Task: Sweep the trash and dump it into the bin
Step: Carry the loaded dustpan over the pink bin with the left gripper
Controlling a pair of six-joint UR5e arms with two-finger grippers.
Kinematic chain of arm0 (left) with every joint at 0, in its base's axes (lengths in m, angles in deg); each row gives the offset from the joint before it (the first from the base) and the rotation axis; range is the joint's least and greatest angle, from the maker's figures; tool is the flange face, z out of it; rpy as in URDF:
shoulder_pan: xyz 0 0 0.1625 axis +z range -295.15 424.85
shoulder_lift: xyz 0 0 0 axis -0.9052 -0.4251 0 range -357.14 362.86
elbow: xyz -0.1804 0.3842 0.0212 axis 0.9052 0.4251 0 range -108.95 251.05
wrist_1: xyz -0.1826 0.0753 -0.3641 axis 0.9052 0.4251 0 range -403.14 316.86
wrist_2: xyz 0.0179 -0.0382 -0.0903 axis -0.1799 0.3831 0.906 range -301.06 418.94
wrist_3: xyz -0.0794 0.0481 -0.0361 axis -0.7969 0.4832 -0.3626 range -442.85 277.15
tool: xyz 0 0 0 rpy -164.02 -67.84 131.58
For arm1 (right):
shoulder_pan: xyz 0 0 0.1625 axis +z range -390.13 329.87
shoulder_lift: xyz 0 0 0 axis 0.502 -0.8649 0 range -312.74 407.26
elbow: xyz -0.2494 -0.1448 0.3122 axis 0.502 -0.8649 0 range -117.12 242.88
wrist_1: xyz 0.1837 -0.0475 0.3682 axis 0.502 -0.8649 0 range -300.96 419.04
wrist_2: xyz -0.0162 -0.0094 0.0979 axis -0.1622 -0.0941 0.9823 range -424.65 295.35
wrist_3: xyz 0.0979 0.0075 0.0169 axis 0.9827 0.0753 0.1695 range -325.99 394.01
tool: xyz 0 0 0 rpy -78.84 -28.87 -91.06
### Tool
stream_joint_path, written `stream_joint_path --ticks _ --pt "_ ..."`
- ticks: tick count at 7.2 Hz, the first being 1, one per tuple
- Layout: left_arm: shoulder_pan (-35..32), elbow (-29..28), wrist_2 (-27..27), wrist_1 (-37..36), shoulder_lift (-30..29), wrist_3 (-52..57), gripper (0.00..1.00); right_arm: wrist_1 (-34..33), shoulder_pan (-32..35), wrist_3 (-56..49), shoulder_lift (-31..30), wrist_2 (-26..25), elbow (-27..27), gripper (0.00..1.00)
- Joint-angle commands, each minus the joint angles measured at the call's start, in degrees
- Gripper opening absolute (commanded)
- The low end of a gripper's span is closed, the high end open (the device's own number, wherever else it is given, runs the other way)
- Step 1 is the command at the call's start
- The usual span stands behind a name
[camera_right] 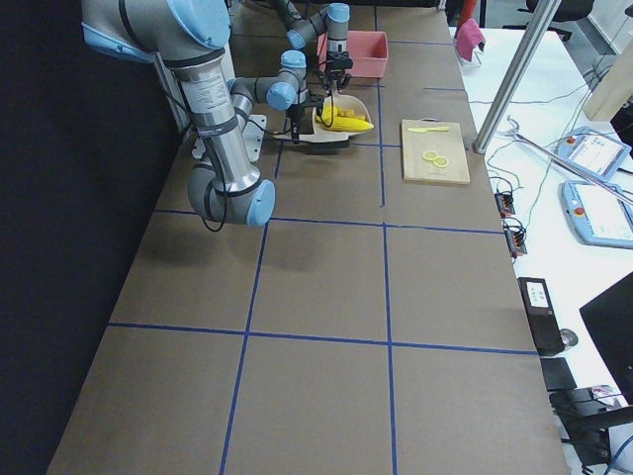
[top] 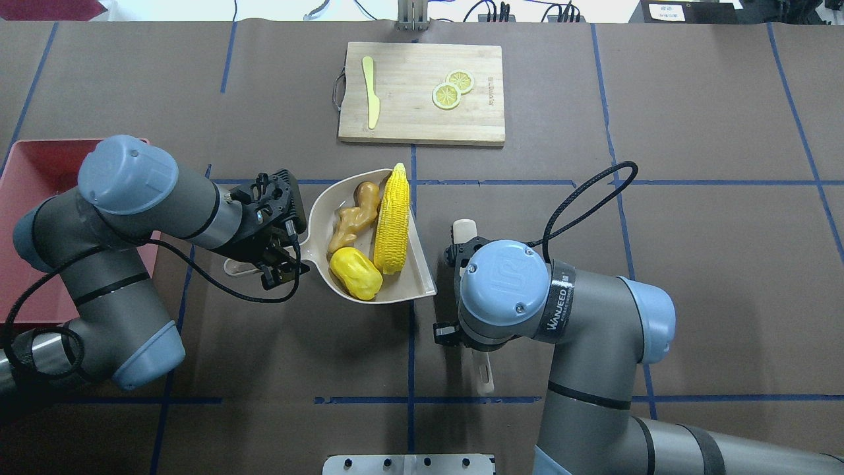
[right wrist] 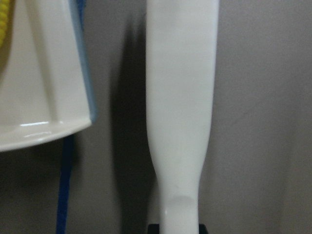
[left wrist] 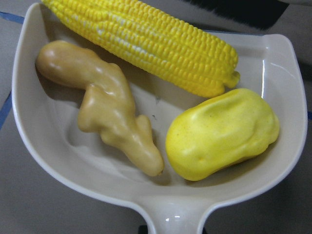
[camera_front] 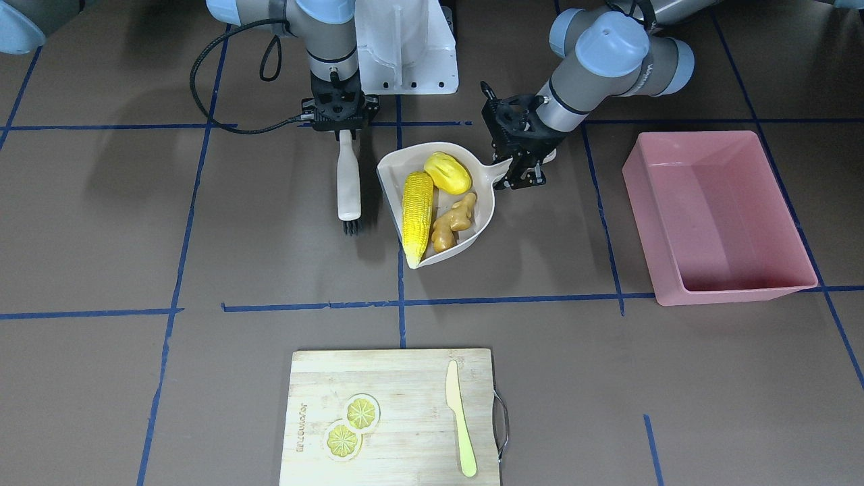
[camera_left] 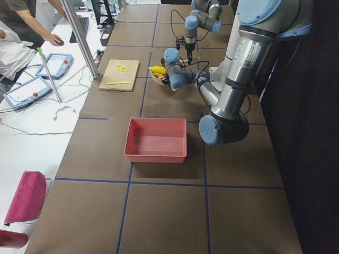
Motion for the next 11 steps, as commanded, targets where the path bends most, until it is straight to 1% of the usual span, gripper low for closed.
stream_joint_path --ticks 1,2,3,4,5,7,9,11 --pt "-6.21 1.63 7.03 1.71 2.41 -2.57 0.0 -0.53 1.52 -1.06 -0.36 0.48 0.06 0.0" --pt "-9.9 1.55 12.4 3.11 3.73 -2.85 0.0 -0.53 1.7 -1.41 -0.54 0.48 0.06 0.0" --pt "-12.81 1.46 15.85 4.51 5.83 -2.33 0.0 -0.45 1.79 -1.67 -0.89 0.39 0.06 0.0" --pt "-16.15 1.02 19.28 7.74 8.2 -2.07 0.0 -0.45 1.87 -1.67 -0.98 0.39 -0.03 0.0" --pt "-18.62 0.67 20.09 10.3 10.14 0.55 0.0 -0.36 1.96 -1.76 -1.41 0.39 -0.03 0.0" --pt "-25.72 -0.21 20.19 9.72 12.61 8.27 0.0 -0.27 1.96 -1.76 -1.5 0.39 -0.11 0.0" --pt "-33.1 -5.2 24.56 9.62 12.71 14.95 0.0 -0.18 1.96 -1.76 -1.94 0.39 -0.03 0.0" --pt "-38.22 -9.68 25.29 8.84 13.4 22.33 0.0 -0.09 1.96 -1.76 -2.03 0.39 0.06 0.0"
